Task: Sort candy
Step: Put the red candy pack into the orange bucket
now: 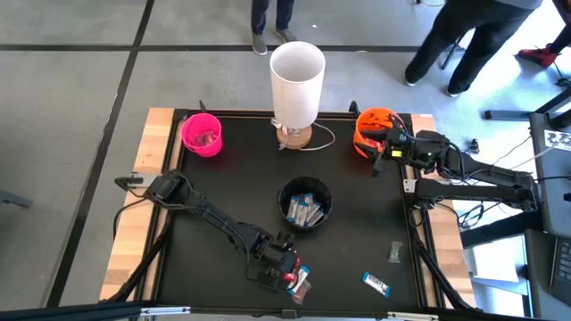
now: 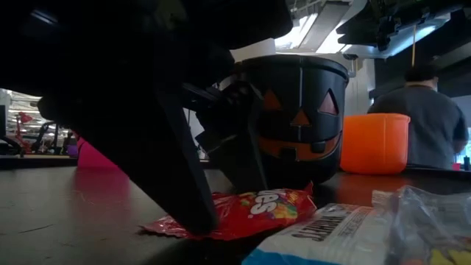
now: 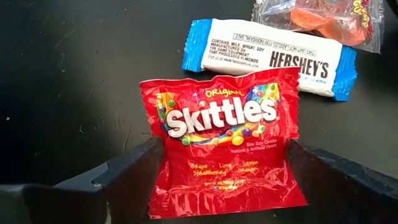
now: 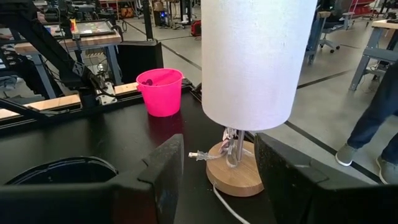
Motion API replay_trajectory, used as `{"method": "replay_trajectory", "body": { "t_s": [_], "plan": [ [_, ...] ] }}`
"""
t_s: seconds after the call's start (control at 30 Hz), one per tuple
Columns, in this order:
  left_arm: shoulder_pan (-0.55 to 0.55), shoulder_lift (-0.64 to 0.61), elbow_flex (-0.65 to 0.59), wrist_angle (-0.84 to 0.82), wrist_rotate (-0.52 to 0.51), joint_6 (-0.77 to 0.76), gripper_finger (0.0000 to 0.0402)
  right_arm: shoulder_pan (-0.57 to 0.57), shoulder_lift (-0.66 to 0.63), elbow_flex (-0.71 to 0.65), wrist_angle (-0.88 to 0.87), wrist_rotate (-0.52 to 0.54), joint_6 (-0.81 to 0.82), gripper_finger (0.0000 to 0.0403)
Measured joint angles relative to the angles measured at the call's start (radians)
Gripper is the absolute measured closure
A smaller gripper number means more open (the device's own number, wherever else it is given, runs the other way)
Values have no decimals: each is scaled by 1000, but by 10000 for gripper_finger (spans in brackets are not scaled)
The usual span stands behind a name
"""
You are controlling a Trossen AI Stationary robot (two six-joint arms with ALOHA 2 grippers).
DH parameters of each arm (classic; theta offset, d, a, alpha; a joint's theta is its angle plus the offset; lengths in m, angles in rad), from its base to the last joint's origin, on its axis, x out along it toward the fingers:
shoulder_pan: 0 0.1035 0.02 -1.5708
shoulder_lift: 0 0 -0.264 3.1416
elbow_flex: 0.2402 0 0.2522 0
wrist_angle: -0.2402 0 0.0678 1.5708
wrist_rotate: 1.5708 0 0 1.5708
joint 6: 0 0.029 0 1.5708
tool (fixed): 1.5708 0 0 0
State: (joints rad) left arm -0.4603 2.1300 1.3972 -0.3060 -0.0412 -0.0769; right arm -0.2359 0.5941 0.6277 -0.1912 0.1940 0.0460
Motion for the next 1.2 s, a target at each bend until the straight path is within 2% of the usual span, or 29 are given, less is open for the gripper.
{"method": "replay_trajectory", "body": {
  "t_s": [0.3,0.8,1.03,1.2],
  "plan": [
    [0,0,0,-29,-17,0,86,0,0,0,-4,-2,0,210],
    [0,-12,-1,-39,-23,-2,197,0,0,0,-23,-3,0,210],
    [1,-24,62,-86,-33,2,217,1,0,0,-23,-4,1,210],
    [3,-31,140,-196,-47,9,221,1,0,0,-23,-6,2,210]
  ]
}}
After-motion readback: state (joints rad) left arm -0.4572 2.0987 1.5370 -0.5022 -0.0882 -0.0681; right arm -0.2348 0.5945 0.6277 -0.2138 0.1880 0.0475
